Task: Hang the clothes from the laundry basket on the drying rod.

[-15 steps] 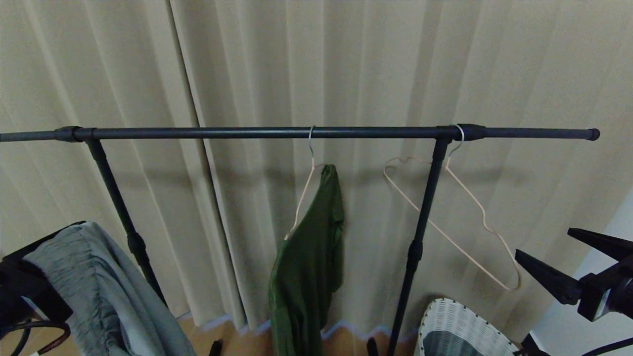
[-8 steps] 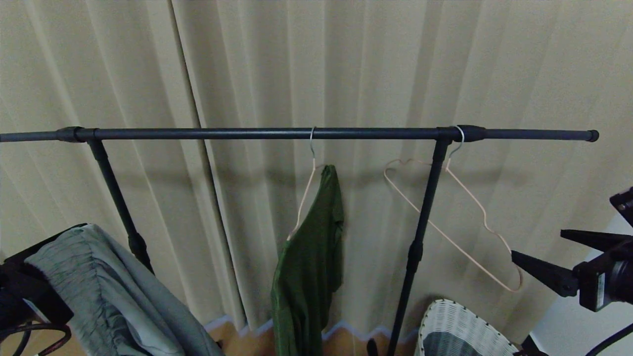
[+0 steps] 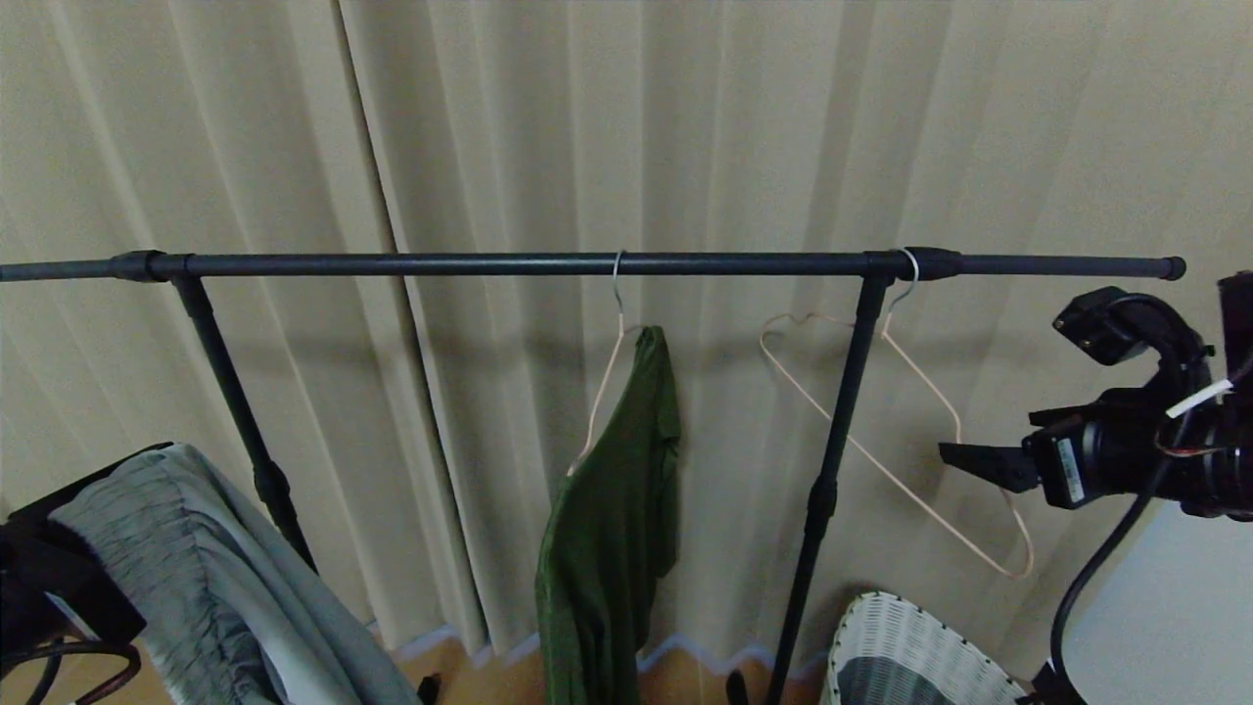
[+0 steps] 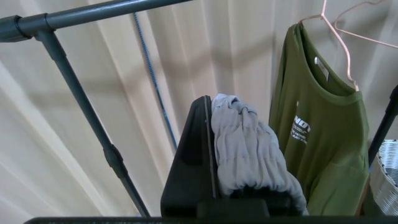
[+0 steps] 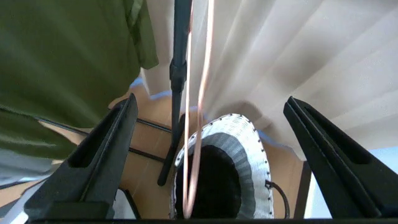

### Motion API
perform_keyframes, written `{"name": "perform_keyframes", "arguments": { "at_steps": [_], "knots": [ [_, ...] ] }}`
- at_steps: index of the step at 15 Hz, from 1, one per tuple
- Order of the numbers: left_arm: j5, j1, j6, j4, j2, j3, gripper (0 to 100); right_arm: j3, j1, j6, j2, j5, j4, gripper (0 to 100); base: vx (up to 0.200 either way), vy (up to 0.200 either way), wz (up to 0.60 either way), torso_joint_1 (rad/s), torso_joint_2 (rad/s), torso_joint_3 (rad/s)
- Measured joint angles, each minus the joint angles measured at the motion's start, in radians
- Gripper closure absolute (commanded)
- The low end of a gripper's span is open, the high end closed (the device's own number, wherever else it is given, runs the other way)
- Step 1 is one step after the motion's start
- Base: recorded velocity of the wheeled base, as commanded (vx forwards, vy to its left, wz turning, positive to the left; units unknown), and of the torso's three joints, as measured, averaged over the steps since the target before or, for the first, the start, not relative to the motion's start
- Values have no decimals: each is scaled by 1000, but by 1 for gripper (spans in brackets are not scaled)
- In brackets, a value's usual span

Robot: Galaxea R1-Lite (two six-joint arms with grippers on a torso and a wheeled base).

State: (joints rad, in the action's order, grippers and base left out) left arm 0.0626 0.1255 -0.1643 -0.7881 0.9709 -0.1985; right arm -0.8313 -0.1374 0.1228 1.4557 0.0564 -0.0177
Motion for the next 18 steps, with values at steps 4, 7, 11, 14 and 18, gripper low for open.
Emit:
{"name": "perform_keyframes", "arguments": {
  "at_steps": [4, 7, 11, 14, 18],
  "knots": [
    [0, 0, 0, 0, 0, 1, 100, -68, -14, -23, 136, -16, -5, 0, 0, 0, 0, 0, 0, 0],
    [0, 0, 0, 0, 0, 1, 100, -109, -21, -40, 197, -17, -5, 0, 0, 0, 0, 0, 0, 0],
    [0, 2, 0, 0, 0, 1, 100, -124, -25, -40, 234, -19, -7, 0, 0, 0, 0, 0, 0, 0],
    [0, 2, -7, 0, -3, 4, 100, -129, -25, -40, 246, -19, -8, 100, 0, 0, 0, 0, 0, 0],
    [0, 2, -20, 0, -14, 7, 100, -131, -25, -38, 254, -20, -48, 100, 0, 0, 0, 0, 0, 0]
  ]
}}
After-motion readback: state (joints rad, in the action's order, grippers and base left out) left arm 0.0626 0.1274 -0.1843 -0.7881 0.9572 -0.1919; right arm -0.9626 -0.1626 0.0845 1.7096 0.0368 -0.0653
